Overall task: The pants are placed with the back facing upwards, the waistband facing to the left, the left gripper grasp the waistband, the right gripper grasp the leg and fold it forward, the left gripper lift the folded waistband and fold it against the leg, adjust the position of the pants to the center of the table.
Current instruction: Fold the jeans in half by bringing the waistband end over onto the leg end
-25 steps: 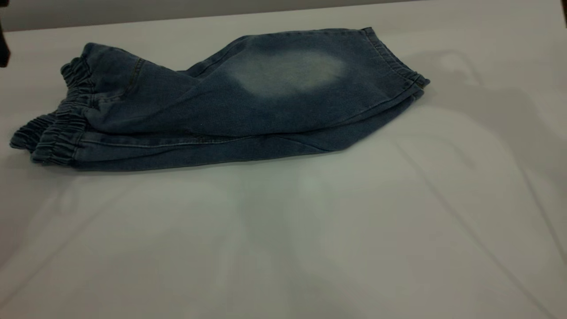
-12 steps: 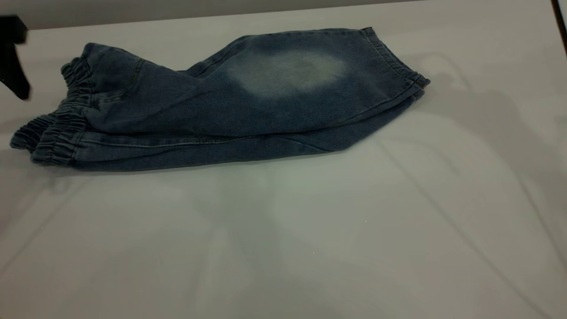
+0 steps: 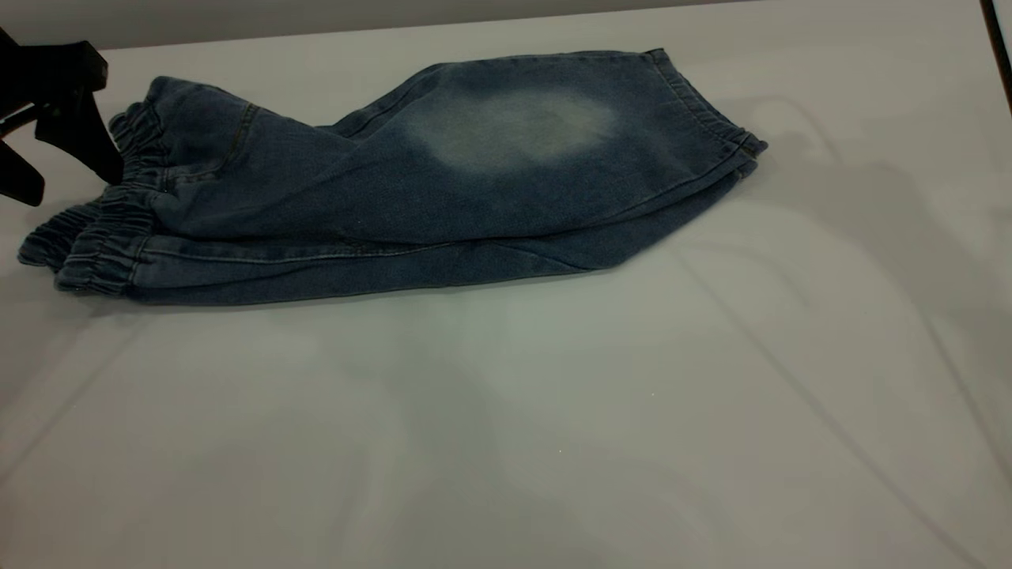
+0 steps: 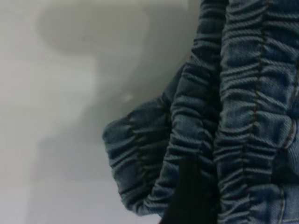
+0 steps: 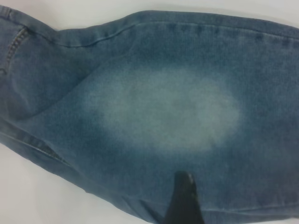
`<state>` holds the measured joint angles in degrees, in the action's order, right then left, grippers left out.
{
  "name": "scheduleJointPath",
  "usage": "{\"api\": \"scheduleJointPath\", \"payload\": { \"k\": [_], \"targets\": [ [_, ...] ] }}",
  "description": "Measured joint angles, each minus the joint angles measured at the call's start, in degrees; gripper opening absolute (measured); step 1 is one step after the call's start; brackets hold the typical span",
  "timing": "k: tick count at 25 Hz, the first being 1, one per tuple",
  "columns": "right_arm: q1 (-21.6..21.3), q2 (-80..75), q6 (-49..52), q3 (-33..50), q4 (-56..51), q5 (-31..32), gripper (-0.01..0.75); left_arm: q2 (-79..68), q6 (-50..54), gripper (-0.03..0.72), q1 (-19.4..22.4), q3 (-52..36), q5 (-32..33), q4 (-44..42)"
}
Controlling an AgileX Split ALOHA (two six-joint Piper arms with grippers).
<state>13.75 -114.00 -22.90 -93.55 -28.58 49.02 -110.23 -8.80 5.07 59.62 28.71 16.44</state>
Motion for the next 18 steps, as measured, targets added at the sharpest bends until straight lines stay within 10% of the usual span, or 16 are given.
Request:
{"api": "scheduleJointPath", "payload": {
  "k": [18],
  "targets": [
    [0.0,0.0,0.0,0.0,0.0,0.0,0.484,-5.6,0.7,0.509,0.1,0.1,-2.3,-1.6]
  ]
}}
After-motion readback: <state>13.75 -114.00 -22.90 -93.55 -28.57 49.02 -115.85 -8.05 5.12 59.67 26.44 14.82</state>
